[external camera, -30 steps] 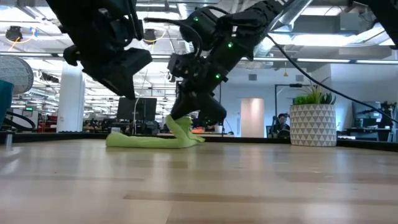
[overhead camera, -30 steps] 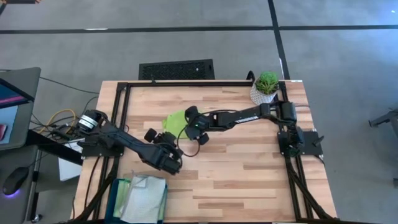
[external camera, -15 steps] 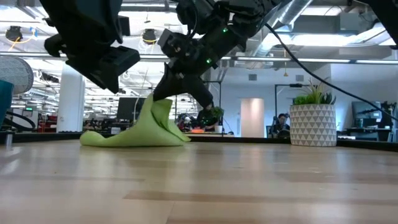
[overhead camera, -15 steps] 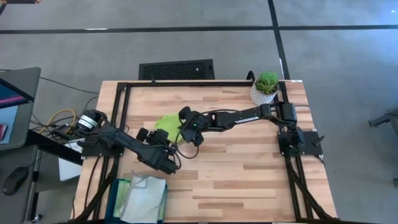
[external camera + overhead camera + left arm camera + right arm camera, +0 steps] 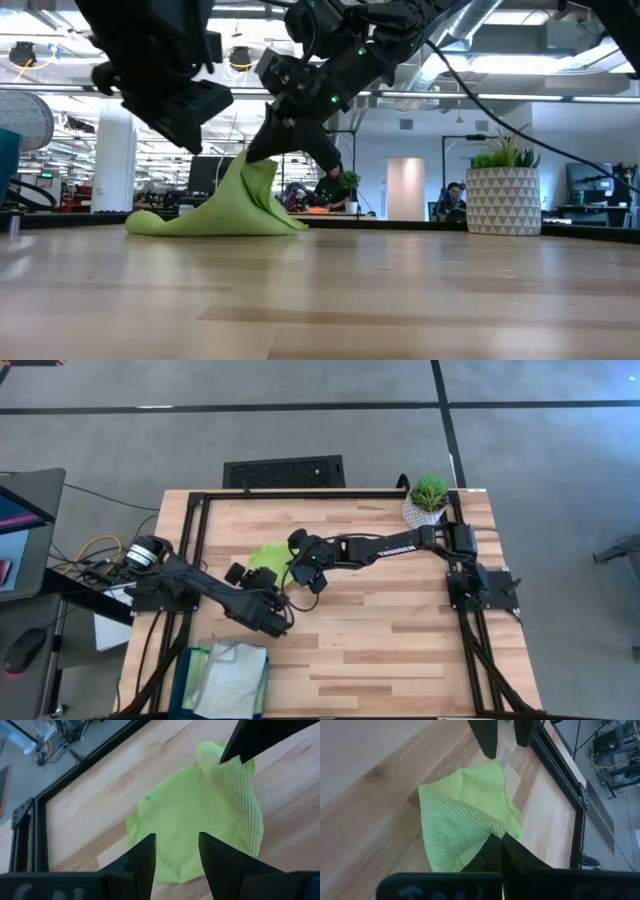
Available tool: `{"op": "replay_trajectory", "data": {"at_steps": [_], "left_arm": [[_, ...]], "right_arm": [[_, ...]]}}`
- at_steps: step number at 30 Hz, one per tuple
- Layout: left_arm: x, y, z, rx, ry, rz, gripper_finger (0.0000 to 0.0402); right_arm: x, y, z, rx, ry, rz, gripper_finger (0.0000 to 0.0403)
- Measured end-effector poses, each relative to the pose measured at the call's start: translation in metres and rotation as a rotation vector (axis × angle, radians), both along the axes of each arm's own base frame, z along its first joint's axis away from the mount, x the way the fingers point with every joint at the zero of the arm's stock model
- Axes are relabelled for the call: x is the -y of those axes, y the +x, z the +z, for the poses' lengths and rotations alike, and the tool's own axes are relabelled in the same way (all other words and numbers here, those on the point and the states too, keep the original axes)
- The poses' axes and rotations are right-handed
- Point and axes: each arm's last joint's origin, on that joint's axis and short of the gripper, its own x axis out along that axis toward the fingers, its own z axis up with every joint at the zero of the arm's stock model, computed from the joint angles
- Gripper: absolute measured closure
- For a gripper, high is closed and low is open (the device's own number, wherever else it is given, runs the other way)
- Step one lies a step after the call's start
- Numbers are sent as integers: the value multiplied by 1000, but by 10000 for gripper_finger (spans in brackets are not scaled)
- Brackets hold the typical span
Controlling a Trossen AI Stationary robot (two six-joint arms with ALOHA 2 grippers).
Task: Fold microfiber towels
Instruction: Fold the green microfiber cloth
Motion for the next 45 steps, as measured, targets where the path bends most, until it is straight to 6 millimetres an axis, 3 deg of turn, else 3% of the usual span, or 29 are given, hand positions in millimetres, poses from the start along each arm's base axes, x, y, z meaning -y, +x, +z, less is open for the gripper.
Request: {"op": "replay_trajectory", "data": {"at_steps": [7, 25, 36, 45], "left_arm": [[-10, 4, -8, -98, 27, -90, 260], [-1, 24, -13, -138, 59, -347, 260], [-12, 27, -14, -187, 13, -347, 260], [-31, 31, -15, -113, -56, -213, 260]], "right_arm": [[0, 0, 0, -1, 0, 0, 389], [-1, 0, 0, 0, -1, 0, 389], [-1, 0, 0, 3, 0, 0, 390], [0, 0, 0, -2, -1, -6, 392]]}}
